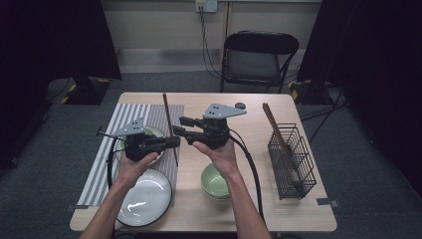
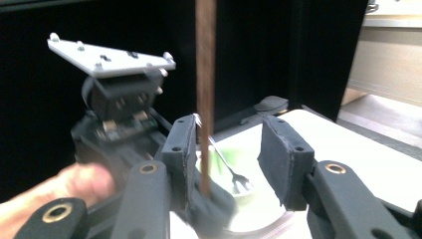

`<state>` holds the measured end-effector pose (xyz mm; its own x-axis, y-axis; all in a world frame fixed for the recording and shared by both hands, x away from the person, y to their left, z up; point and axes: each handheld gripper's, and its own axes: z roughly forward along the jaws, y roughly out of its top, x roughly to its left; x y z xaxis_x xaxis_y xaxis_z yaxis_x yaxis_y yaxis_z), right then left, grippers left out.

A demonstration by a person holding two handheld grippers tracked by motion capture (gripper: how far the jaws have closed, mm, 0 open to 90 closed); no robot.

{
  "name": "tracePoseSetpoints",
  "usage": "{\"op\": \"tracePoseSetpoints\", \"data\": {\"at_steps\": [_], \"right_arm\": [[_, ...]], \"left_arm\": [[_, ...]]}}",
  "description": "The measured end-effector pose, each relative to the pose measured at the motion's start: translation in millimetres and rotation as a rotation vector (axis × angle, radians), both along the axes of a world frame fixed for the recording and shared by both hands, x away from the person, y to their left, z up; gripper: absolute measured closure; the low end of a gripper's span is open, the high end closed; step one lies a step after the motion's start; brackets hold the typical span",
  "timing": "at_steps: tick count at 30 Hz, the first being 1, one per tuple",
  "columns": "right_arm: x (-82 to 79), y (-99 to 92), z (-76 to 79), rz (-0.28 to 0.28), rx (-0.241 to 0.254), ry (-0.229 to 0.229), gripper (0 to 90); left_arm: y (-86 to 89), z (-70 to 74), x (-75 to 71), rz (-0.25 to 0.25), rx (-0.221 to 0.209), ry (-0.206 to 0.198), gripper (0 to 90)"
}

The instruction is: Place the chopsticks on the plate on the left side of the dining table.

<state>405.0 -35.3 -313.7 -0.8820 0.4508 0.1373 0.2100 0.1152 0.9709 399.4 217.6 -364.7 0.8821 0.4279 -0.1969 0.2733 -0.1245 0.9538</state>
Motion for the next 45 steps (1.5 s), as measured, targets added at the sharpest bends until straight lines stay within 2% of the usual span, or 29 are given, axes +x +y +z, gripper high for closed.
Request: {"op": "tracePoseSetpoints", "data": {"at_steps": [5,8,13,16,23,29,35,37,40,45], "right_arm": [[-3.1,-13.9,-6.0,-0.018,-0.003,0.004,59.9],[-6.5,-14.8,-14.8,-0.006,-0.014,0.018,61.0],[-12.4,-4.1,-33.8,0.03,-0.042,0.049,63.2],[-15.3,5.9,-41.3,0.066,-0.065,0.052,63.8],[-15.1,26.5,-50.9,0.123,-0.088,0.055,66.2],[-12.9,38.0,-58.2,0.153,-0.098,0.058,72.9],[-10.7,39.4,-63.6,0.156,-0.099,0.065,76.7],[-10.8,39.8,-63.3,0.158,-0.093,0.06,77.7],[-10.6,40.0,-64.0,0.158,-0.092,0.062,85.9],[-12.0,37.5,-65.5,0.153,-0.092,0.052,85.5]], "left_arm": [[12.9,4.5,1.1,0.027,-0.02,0.002,84.9],[16.3,11.3,-1.4,0.031,-0.014,-0.018,84.9],[20.5,23.4,-8.9,0.026,-0.026,-0.049,84.9],[23.0,26.7,-10.9,0.024,-0.036,-0.052,84.9],[19.0,26.9,-12.1,0.01,-0.03,-0.046,84.9],[13.5,26.1,-12.9,-0.007,-0.016,-0.046,84.9],[14.6,26.2,-12.6,-0.014,-0.036,-0.044,84.9],[13.7,25.7,-12.7,-0.02,-0.029,-0.04,84.9],[10.7,24.6,-13.5,-0.023,-0.021,-0.046,84.8],[10.6,25.4,-13.9,-0.025,-0.022,-0.047,84.9]]}}
